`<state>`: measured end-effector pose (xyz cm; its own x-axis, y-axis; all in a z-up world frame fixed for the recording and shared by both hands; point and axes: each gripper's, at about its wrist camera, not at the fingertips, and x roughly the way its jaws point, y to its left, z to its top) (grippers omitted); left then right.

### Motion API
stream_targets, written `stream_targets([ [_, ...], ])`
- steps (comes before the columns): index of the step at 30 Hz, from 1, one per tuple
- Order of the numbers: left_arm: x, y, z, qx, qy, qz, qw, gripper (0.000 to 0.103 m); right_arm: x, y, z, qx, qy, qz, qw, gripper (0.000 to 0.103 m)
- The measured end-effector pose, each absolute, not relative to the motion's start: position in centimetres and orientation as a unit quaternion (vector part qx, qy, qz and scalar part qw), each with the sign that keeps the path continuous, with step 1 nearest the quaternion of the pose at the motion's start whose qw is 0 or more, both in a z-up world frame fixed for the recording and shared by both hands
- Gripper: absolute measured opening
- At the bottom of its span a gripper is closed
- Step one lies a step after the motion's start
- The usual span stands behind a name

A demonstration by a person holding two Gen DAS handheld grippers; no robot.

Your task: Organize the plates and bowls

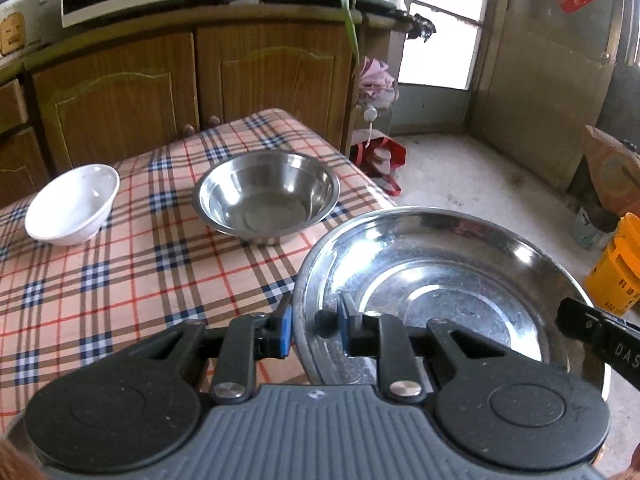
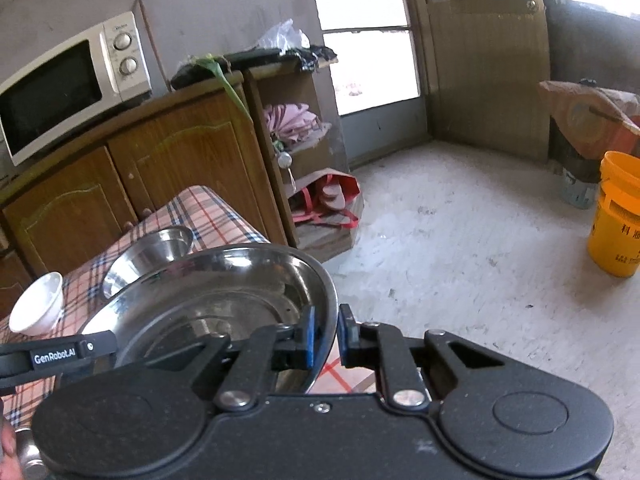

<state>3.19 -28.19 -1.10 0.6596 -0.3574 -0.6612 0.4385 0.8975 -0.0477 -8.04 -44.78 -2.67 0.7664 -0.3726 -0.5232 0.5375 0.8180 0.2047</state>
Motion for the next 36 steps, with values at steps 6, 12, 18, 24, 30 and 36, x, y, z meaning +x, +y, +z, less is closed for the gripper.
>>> stream_targets([
  [6, 1.6, -27.1, 0.4, 0.055, 0.334, -0.221, 0.915, 0.022, -9.8, -43.2, -0.8, 0.161, 0.225, -0.244, 0.929, 0.017],
  [12, 0.0, -25.8, 1.8, 0.056, 0.322, -0.216, 0.920, 0.022, -11.2, -41.8, 0.5, 0.152, 0.218, -0.238, 0.934, 0.017],
  [18, -1.2, -24.6, 2.6, 0.055, 0.316, -0.210, 0.924, 0.022, -12.1, -40.5, 1.3, 0.145, 0.215, -0.230, 0.938, 0.017],
  [24, -2.0, -23.5, 3.2, 0.056, 0.310, -0.203, 0.927, 0.022, -12.7, -39.5, 1.9, 0.141, 0.214, -0.221, 0.941, 0.017],
  [30, -2.7, -22.6, 3.6, 0.057, 0.308, -0.194, 0.930, 0.022, -13.2, -38.8, 2.2, 0.136, 0.215, -0.212, 0.944, 0.017],
  [36, -3.3, -21.8, 3.8, 0.059, 0.307, -0.186, 0.932, 0.022, -13.3, -38.0, 2.4, 0.134, 0.218, -0.202, 0.946, 0.017],
])
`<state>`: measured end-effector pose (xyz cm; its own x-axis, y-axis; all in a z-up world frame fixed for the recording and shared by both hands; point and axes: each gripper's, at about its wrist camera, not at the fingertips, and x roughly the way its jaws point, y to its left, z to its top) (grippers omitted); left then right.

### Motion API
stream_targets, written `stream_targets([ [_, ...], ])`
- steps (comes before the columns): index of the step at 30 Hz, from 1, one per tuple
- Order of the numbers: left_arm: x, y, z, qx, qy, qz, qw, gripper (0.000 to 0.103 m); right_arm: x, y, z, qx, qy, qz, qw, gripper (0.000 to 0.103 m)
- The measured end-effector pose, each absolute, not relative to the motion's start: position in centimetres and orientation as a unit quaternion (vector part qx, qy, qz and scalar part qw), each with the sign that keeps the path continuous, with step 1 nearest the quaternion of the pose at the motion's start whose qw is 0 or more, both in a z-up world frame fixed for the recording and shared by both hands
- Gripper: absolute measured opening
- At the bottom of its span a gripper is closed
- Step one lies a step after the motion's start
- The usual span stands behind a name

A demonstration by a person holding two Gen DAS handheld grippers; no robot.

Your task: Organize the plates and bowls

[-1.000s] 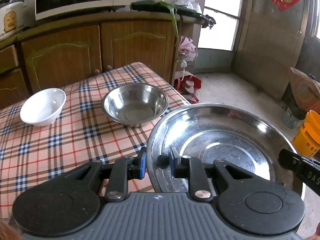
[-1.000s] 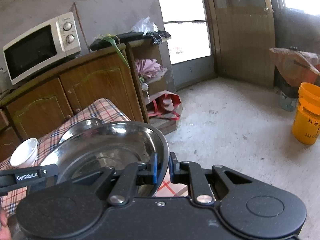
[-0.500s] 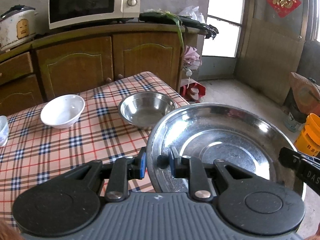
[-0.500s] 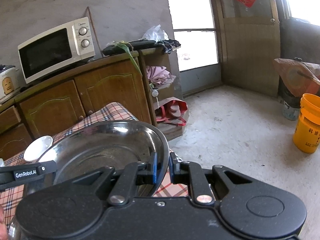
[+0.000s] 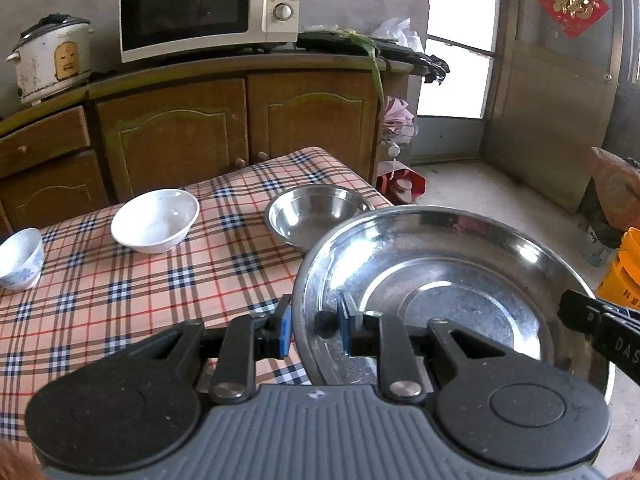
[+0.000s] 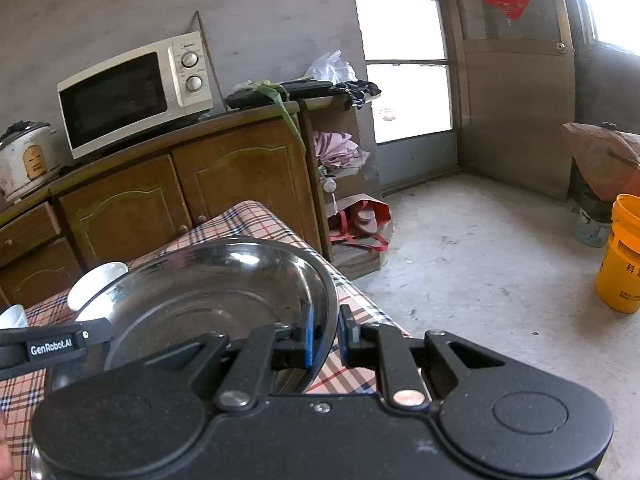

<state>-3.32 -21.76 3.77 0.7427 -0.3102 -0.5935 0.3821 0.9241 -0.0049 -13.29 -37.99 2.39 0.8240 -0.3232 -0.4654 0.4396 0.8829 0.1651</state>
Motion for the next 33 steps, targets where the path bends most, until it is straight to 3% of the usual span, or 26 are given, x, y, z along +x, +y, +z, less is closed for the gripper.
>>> stream_targets([
  [33, -5.6, -18.1, 4.1, 0.063, 0.305, -0.152, 0.938, 0.023, -13.1, -34.8, 2.6, 0.117, 0.230, -0.163, 0.952, 0.017],
])
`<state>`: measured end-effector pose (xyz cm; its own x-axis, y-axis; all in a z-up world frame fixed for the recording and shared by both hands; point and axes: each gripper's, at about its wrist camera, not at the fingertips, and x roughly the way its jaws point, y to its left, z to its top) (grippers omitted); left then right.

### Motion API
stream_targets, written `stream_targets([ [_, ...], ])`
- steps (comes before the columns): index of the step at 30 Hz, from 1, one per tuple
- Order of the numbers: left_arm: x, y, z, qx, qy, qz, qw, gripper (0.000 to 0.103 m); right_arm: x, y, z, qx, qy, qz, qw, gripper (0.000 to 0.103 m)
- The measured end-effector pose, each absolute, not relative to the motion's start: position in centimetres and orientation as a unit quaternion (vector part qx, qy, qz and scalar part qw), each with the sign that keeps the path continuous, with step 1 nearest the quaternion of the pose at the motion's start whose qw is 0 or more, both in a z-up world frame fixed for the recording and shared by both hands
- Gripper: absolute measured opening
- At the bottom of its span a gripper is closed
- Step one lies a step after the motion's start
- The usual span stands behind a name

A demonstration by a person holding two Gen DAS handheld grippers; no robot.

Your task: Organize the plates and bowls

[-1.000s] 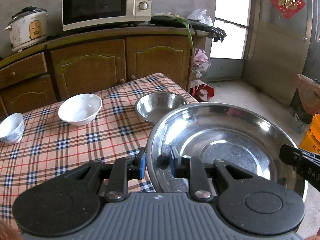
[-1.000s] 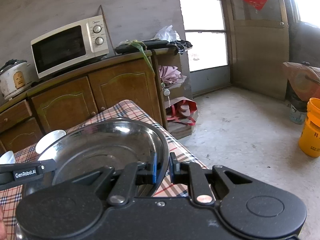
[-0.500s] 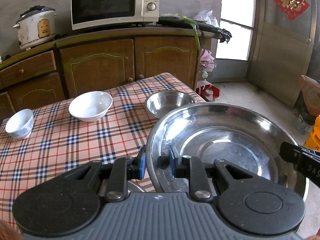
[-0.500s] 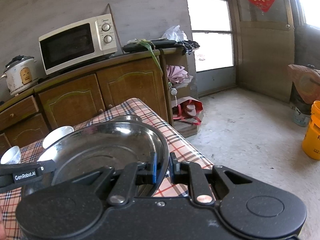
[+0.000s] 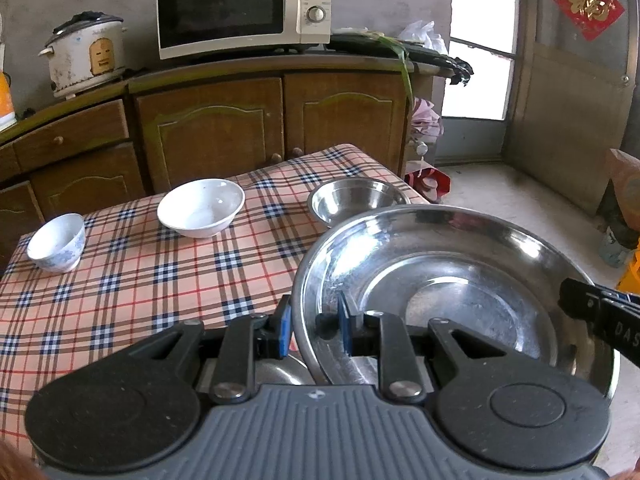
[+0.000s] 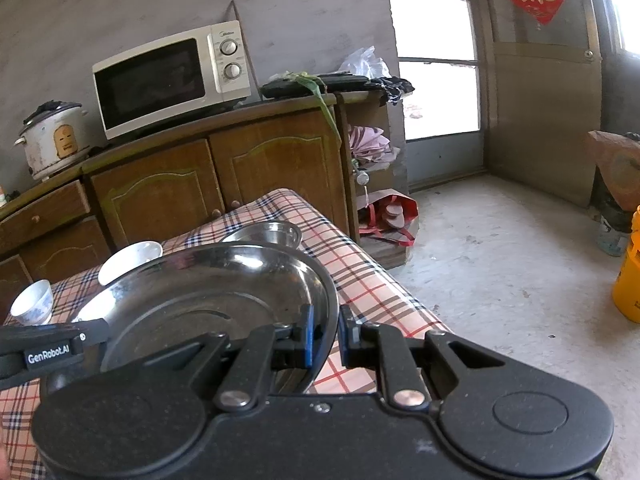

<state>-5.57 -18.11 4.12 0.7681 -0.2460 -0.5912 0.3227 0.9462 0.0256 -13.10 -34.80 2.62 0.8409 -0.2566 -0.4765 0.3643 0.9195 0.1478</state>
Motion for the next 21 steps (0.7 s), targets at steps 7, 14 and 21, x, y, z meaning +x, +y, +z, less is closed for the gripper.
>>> stream_targets([
  [7, -5.8, -17.4, 4.1, 0.064, 0.305, -0.143, 0.939, 0.023, -12.9, -34.0, 2.5, 0.112, 0.234, -0.154, 0.953, 0.018],
  [14, -5.9, -16.6, 3.8, 0.060, 0.308, -0.136, 0.940, 0.023, -12.8, -33.0, 2.2, 0.107, 0.239, -0.146, 0.954, 0.018],
  [21, -5.9, -15.8, 3.5, 0.058, 0.311, -0.128, 0.940, 0.023, -12.6, -32.3, 2.0, 0.103, 0.245, -0.139, 0.954, 0.018],
])
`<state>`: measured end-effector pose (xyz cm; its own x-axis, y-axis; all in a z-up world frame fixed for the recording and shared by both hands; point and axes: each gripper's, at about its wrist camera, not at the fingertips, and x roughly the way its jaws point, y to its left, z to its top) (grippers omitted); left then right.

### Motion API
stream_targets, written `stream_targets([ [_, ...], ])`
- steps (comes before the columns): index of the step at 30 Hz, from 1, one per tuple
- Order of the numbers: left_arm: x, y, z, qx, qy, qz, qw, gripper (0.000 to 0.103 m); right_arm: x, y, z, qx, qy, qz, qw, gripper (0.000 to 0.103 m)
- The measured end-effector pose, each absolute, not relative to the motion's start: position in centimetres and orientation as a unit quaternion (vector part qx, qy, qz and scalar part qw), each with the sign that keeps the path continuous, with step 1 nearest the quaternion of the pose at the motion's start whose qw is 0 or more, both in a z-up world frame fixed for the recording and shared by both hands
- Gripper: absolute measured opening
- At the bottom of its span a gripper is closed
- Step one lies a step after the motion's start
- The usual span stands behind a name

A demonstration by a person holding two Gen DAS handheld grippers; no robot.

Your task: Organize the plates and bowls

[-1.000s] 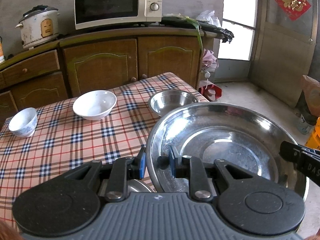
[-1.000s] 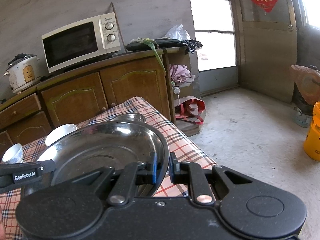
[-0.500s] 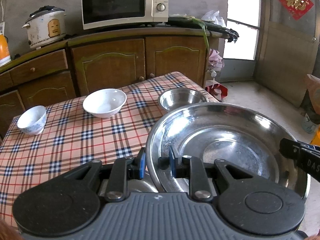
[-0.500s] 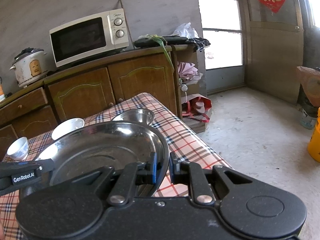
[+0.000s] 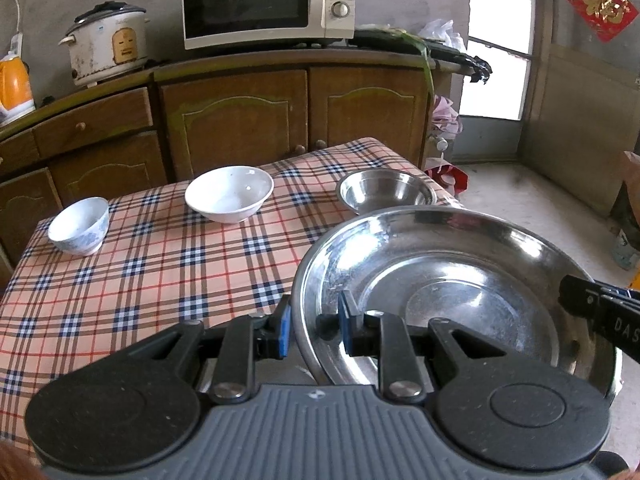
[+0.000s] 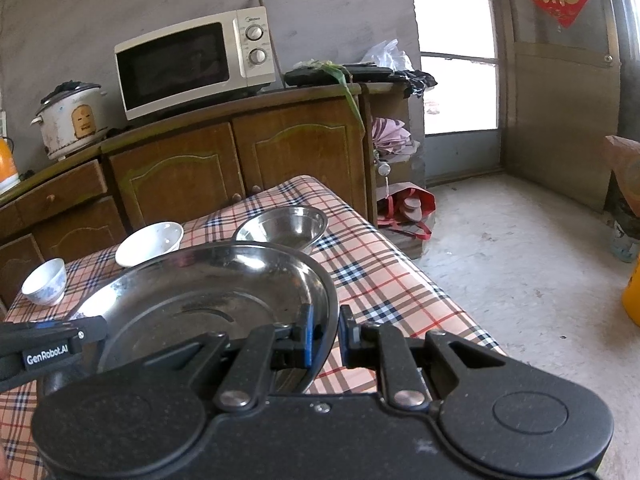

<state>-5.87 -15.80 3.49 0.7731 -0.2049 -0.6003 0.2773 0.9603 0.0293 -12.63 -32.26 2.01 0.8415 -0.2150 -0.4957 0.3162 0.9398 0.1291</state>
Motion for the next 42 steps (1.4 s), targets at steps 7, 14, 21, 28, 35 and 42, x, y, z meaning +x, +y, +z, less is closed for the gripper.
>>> stream_targets([
  [7, -6.0, -15.1, 3.2, 0.056, 0.316, -0.122, 0.939, 0.023, -12.5, -31.4, 1.8, 0.099, 0.250, -0.133, 0.954, 0.018],
  [14, -6.1, -14.6, 3.1, 0.057, 0.315, -0.117, 0.940, 0.023, -12.2, -30.8, 1.7, 0.096, 0.254, -0.128, 0.954, 0.018],
  [21, -6.2, -14.1, 2.8, 0.058, 0.318, -0.112, 0.940, 0.023, -12.1, -30.4, 1.4, 0.094, 0.260, -0.123, 0.953, 0.018],
  [28, -6.3, -13.6, 2.6, 0.055, 0.323, -0.106, 0.939, 0.023, -11.9, -29.7, 1.0, 0.091, 0.264, -0.118, 0.953, 0.018],
  [35, -6.3, -13.1, 2.3, 0.055, 0.326, -0.103, 0.938, 0.023, -11.7, -29.4, 0.8, 0.089, 0.268, -0.114, 0.952, 0.018],
  [42, -6.5, -12.5, 2.0, 0.052, 0.331, -0.098, 0.937, 0.023, -11.5, -28.7, 0.4, 0.085, 0.273, -0.109, 0.952, 0.018],
])
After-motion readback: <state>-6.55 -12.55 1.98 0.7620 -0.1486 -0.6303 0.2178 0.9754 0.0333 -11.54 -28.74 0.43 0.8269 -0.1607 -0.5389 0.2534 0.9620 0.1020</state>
